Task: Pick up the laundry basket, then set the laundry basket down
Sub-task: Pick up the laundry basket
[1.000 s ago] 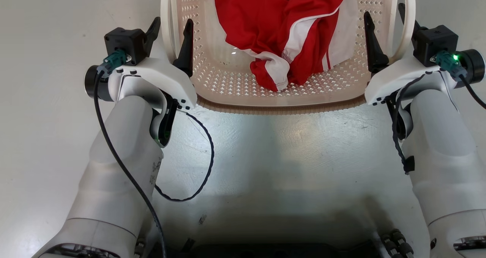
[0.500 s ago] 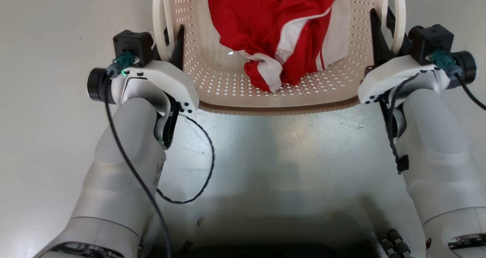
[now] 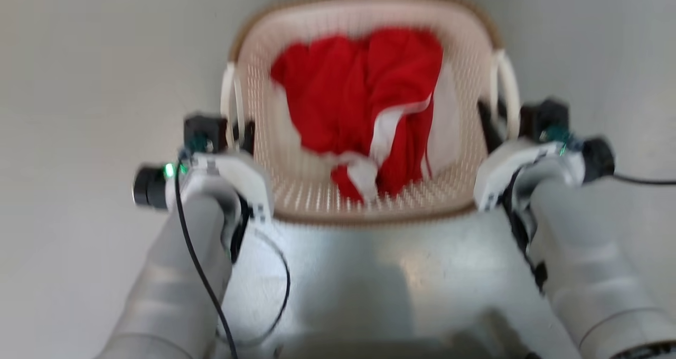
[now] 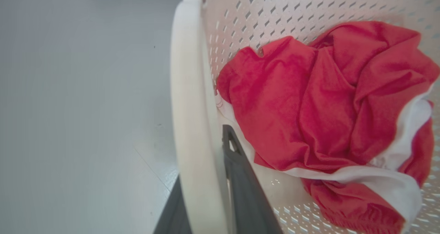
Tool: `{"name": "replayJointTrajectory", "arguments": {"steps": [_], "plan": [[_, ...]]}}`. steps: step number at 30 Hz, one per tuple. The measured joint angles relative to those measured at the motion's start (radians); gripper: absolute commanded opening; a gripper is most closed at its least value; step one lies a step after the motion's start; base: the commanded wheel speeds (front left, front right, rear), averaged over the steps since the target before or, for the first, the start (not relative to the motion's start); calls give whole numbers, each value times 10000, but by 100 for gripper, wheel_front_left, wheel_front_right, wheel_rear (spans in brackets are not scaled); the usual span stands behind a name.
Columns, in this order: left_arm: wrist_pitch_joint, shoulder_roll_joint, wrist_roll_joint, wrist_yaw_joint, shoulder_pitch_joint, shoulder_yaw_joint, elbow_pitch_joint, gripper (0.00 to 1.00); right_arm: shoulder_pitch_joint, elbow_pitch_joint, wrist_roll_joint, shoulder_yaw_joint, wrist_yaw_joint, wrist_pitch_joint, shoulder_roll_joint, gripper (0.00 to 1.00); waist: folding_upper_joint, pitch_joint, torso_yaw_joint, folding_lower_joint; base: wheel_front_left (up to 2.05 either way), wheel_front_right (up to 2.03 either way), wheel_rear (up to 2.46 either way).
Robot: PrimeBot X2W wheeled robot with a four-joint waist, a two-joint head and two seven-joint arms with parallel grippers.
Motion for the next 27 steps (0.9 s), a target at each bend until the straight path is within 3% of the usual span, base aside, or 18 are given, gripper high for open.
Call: {"name": "replayJointTrajectory", "arguments": {"steps": [7, 19, 27], "plan": [[-44, -19, -2, -42, 1197, -198, 800, 0, 1241, 752, 1271, 1404, 27, 336, 35, 0, 0, -1482, -142, 0, 0, 0, 0], [-42, 61, -909, -104, 4656, -907, 953, 0, 4073, 598, 3256, 3835, 12, 1344, 21, 0, 0, -5268, -596, 0, 0, 0, 0], [2, 180, -1697, -86, 6101, -1651, 803, 0, 5202, 558, 3873, 4510, 12, 1839, 21, 0, 0, -7403, -997, 0, 0, 0, 0]]}}
